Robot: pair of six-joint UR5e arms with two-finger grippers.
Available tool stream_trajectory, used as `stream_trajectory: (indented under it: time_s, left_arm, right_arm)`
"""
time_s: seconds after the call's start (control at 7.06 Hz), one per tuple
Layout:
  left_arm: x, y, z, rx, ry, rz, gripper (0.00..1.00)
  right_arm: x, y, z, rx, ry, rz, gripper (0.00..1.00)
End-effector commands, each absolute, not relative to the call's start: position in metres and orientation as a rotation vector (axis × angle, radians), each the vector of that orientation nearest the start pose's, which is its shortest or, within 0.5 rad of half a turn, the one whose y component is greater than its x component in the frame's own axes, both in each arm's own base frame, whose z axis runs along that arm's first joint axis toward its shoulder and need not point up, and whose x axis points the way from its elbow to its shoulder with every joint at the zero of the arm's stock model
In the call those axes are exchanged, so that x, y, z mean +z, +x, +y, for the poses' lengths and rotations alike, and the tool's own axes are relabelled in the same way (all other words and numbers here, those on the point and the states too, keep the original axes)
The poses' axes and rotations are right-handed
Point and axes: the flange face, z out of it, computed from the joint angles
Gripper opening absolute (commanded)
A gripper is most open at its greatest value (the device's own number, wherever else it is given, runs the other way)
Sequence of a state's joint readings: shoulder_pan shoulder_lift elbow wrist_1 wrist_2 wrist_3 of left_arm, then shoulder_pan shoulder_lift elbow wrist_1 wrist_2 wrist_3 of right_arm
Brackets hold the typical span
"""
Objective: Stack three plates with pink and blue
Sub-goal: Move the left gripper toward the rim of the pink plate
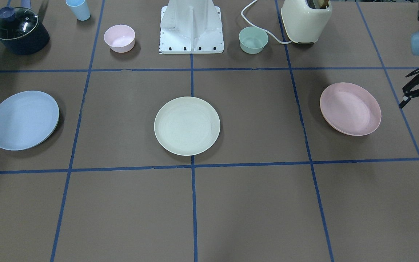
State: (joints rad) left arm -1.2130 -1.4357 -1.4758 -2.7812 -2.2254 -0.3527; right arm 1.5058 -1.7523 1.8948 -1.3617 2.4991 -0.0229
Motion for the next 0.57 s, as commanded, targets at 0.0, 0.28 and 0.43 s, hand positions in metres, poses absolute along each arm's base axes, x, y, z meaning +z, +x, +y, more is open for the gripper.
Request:
stream_trajectory:
  time_s: [0.0, 0.28, 0.43]
  left_arm:
    - [0.673, 0.120, -0.419, 0.258, 0.651, 0.881, 1.00]
    - [0.683, 0.146, -0.402, 0.216, 0.625, 0.903, 1.00]
    - [0.688, 0.162, -0.394, 0.203, 0.615, 0.919, 1.00]
  right_arm:
    - [0.548, 0.026, -0.427, -0.244, 0.308, -0.926, 1.00]
    - [0.547, 0.026, -0.427, -0.245, 0.310, -0.926, 1.00]
    - [0.547, 0.026, -0.427, -0.245, 0.310, -0.926, 1.00]
